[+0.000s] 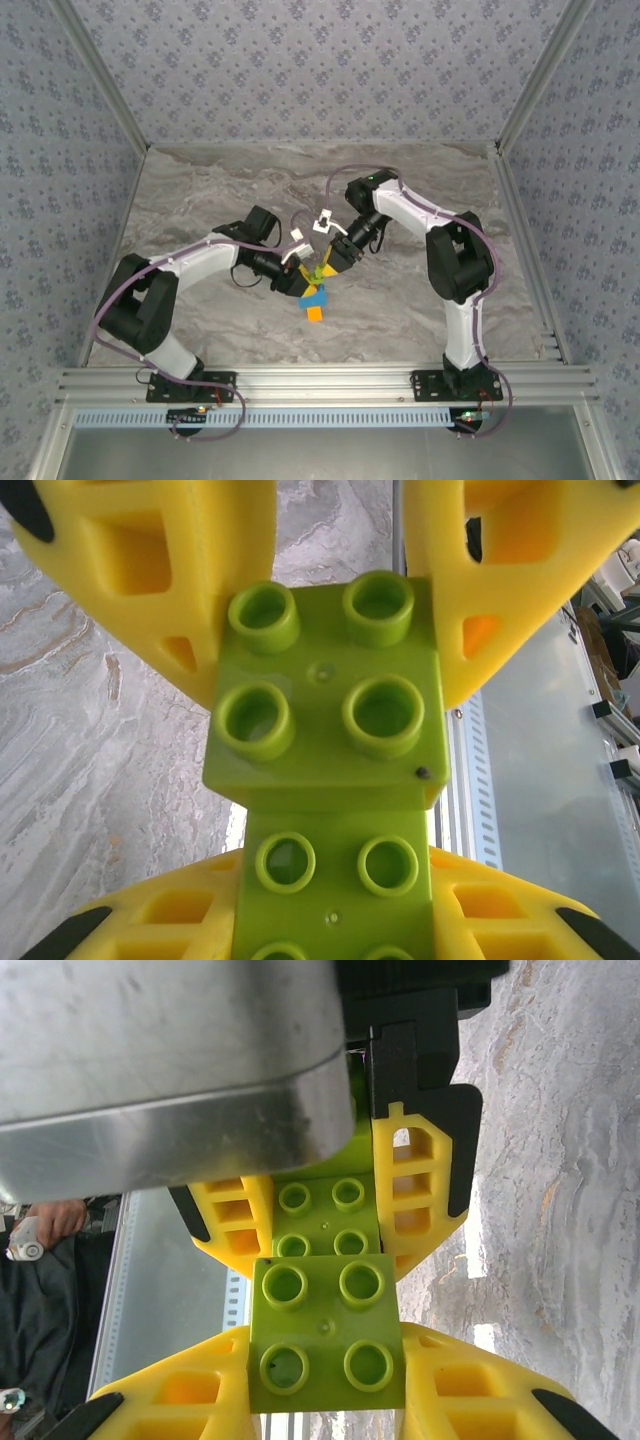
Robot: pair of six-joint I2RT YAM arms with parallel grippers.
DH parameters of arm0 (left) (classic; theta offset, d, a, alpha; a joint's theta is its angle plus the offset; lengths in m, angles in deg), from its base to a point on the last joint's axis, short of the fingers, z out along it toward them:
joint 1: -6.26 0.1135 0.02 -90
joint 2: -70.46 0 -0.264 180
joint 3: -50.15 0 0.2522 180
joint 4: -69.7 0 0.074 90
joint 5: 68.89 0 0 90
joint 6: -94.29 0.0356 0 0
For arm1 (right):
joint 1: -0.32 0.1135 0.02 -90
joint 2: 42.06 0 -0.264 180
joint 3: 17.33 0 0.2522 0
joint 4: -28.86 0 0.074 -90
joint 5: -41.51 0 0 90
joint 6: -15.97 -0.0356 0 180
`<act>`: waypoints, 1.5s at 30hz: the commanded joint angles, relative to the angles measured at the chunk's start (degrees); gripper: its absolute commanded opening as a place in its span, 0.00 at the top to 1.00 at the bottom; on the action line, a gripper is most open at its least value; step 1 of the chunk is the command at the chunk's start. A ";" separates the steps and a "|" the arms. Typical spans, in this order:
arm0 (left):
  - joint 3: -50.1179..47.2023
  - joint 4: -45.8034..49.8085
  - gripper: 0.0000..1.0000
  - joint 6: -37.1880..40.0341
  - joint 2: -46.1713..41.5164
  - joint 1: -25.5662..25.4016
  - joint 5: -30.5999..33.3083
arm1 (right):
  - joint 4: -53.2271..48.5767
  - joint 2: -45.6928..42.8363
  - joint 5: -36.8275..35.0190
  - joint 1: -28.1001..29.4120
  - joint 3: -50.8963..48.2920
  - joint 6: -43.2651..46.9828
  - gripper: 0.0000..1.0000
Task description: Assemble a carrot with lego
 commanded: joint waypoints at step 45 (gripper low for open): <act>1.61 -3.14 0.81 -0.75 1.26 3.16 -4.65 | 15.66 -8.10 -5.08 -1.21 -7.53 -12.65 0.29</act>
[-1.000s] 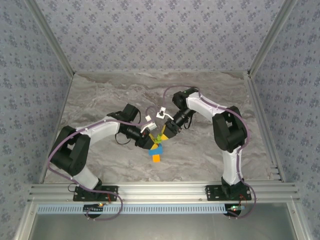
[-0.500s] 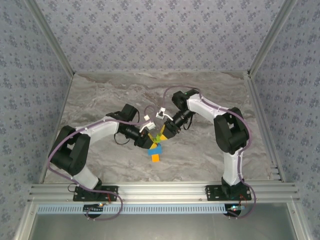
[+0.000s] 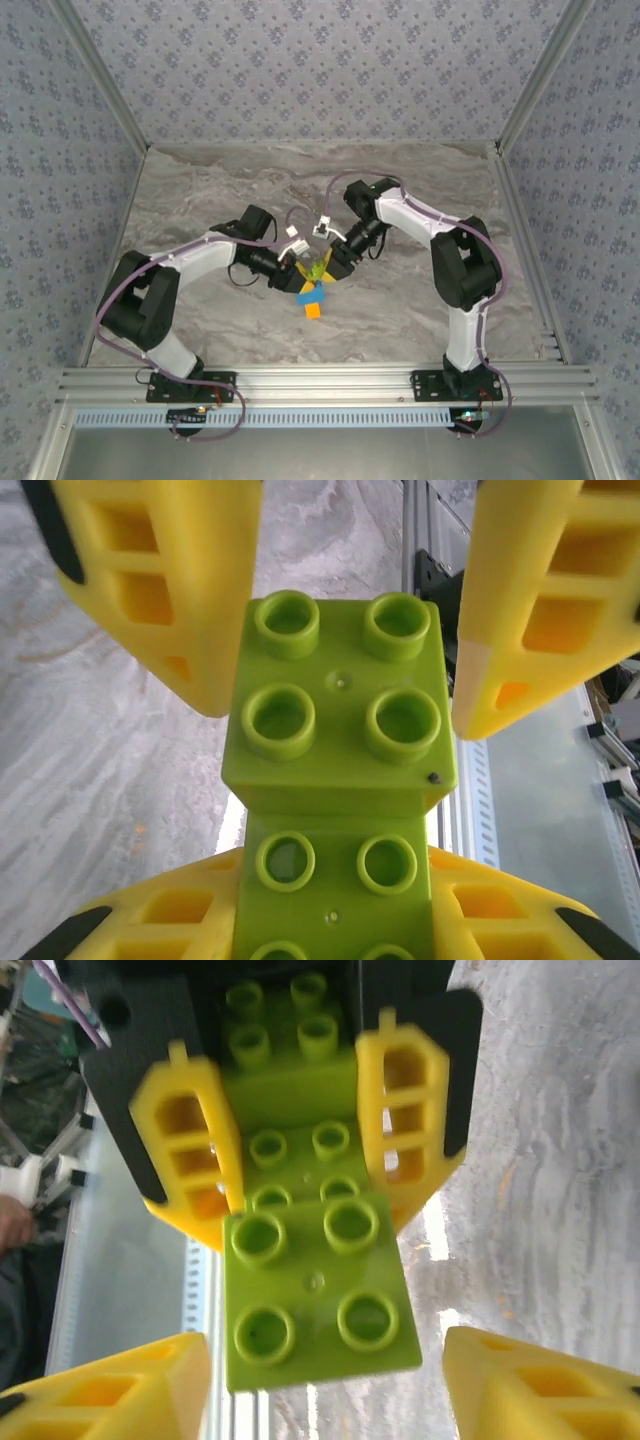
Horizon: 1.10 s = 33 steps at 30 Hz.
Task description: Assemble a carrot with lego
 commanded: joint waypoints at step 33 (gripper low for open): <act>-3.38 -21.24 0.57 -8.68 -3.17 -4.64 31.67 | 48.66 -21.92 -16.23 -12.07 -28.44 -33.73 0.17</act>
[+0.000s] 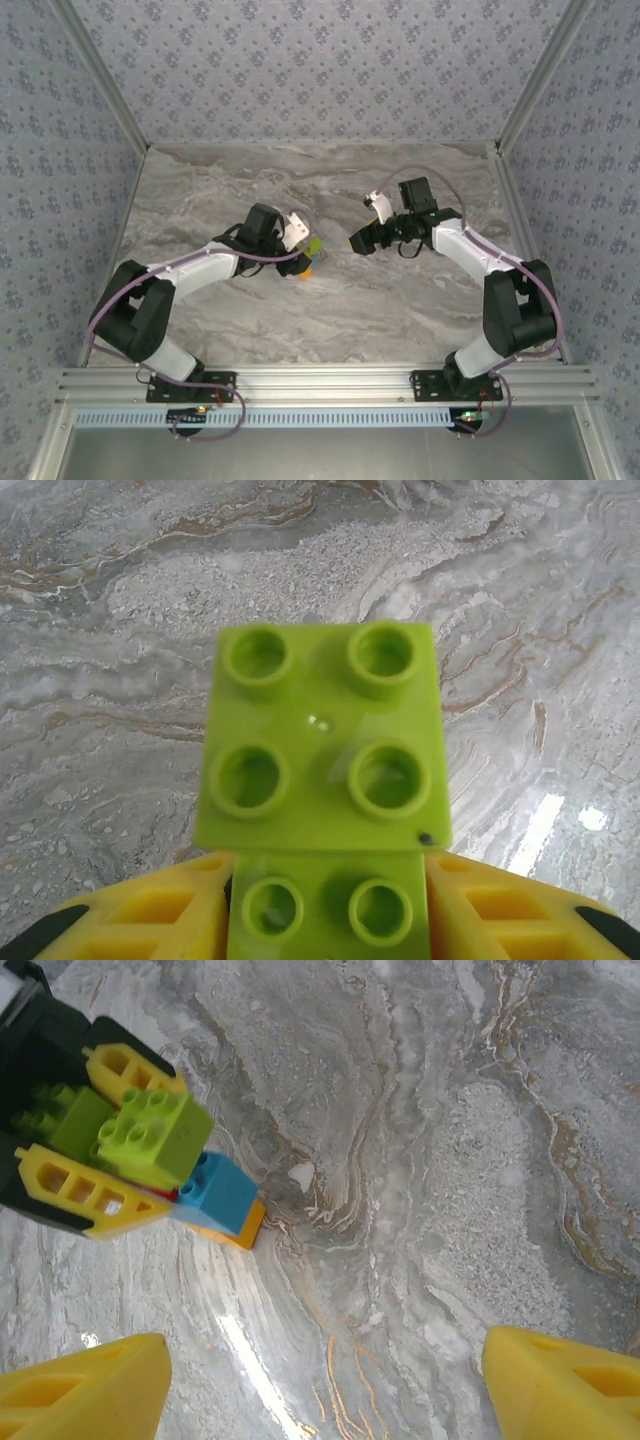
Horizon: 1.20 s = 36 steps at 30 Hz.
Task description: Assemble a carrot with lego
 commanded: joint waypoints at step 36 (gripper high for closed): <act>3.39 0.96 0.03 2.37 -1.40 7.91 5.27 | 1.33 3.98 0.94 3.69 -0.89 -0.63 0.19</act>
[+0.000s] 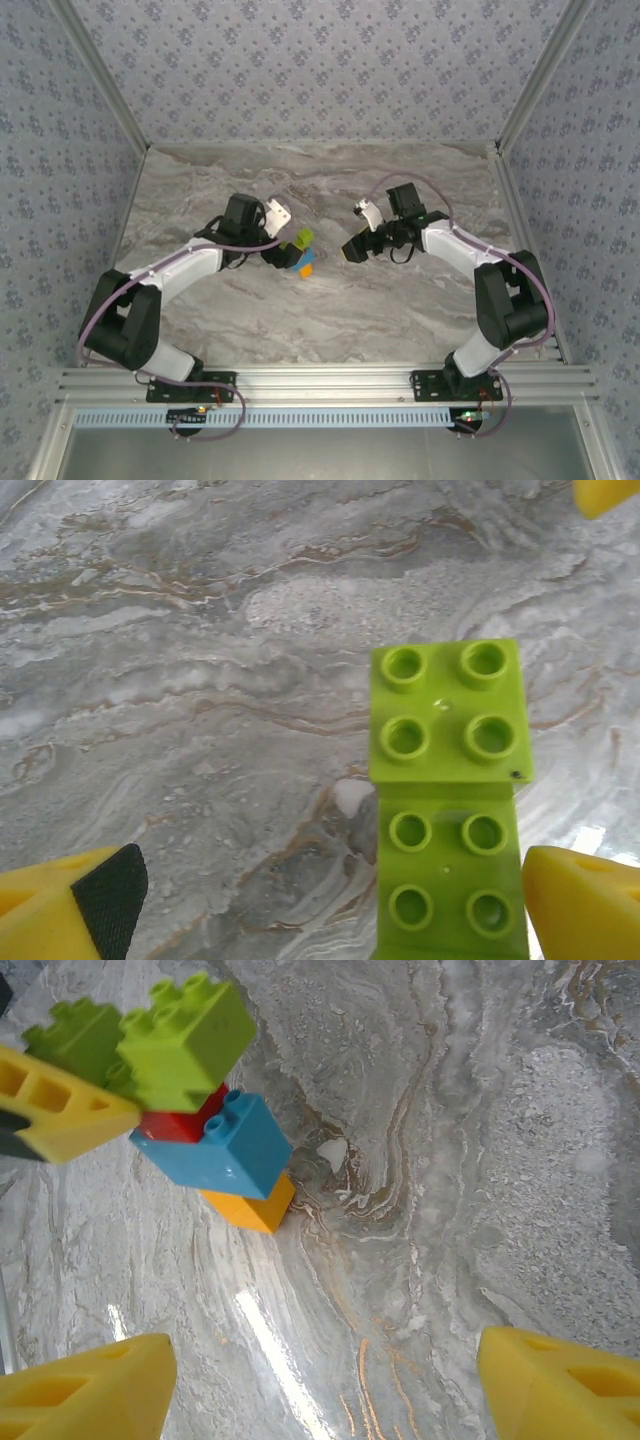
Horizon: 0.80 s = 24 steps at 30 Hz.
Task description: Assemble a carrot with lego
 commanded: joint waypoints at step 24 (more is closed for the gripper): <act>-20.28 -28.20 0.03 -15.58 -8.73 17.87 44.24 | 30.89 -24.46 -65.72 -11.38 -27.33 -13.51 0.09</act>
